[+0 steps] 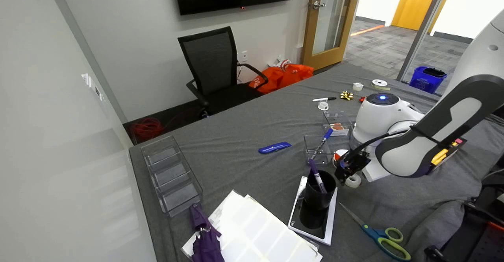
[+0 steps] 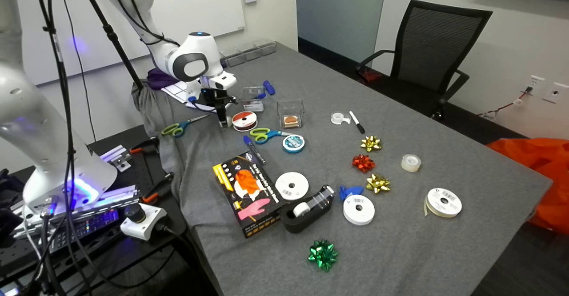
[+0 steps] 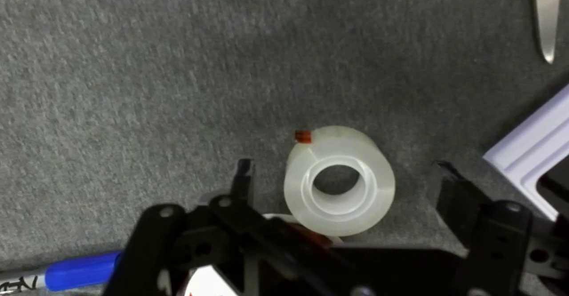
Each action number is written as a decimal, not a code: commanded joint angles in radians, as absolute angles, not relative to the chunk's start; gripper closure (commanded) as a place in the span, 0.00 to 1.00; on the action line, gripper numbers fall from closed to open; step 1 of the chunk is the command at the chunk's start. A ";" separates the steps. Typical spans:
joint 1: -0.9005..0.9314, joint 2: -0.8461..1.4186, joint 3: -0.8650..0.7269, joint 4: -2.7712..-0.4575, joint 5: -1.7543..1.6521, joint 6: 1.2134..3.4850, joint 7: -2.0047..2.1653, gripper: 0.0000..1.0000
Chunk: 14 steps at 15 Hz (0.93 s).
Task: Put the white tape in the clear bowl on the right.
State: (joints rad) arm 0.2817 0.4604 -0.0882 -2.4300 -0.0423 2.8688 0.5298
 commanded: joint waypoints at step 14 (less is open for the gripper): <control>0.304 0.424 -0.105 -2.450 -0.020 2.865 0.496 0.67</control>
State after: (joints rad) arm 0.3037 0.4740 -0.1040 -2.4137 -0.0415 2.8749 0.5284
